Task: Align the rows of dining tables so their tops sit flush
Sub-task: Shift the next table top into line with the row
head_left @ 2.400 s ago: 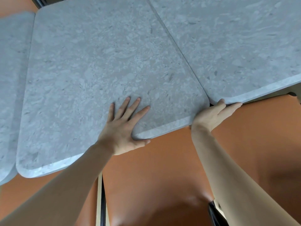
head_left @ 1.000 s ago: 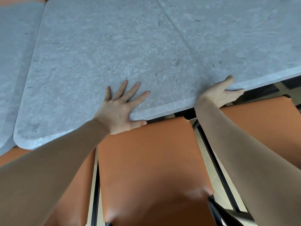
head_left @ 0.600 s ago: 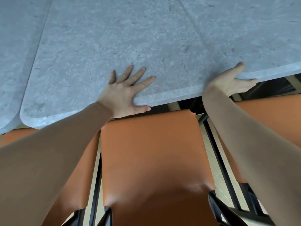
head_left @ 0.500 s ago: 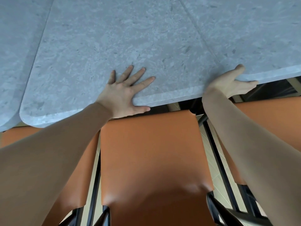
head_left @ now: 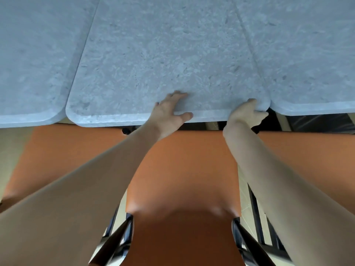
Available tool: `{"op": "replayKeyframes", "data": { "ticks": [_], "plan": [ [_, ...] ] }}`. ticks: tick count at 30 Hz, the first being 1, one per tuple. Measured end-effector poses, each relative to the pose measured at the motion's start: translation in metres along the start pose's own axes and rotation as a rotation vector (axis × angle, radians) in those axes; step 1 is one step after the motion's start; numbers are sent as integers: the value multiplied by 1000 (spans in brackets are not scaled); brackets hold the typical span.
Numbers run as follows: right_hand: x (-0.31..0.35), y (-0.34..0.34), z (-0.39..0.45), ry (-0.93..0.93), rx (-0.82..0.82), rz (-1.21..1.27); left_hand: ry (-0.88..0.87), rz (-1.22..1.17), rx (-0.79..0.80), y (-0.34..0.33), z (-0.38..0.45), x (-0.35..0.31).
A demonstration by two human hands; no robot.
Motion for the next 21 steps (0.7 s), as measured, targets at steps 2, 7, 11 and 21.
{"op": "replayKeyframes", "data": {
  "ticks": [2, 7, 11, 21],
  "plan": [
    [5, -1, -20, -9, 13, 13, 22, -157, -31, 13, -31, -1],
    [14, -14, -100, -55, 340, -138, 115, -508, -220, 49, -109, 13],
    [20, -12, -175, -46, 530, -338, 144, -725, -309, 70, -165, 6],
    [31, 5, -372, 170, 762, -343, -5, -762, -578, 177, -325, -10]
  ]
}}
Point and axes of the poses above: each hand's wrist, its own z-axis towards the middle knuckle, its own y-axis out of the back of the hand, x = y × z, the point moved 7 cm from there along z, towards the middle knuckle, and after that the axes turned 5 degrees about x, right-handed, at the moved point
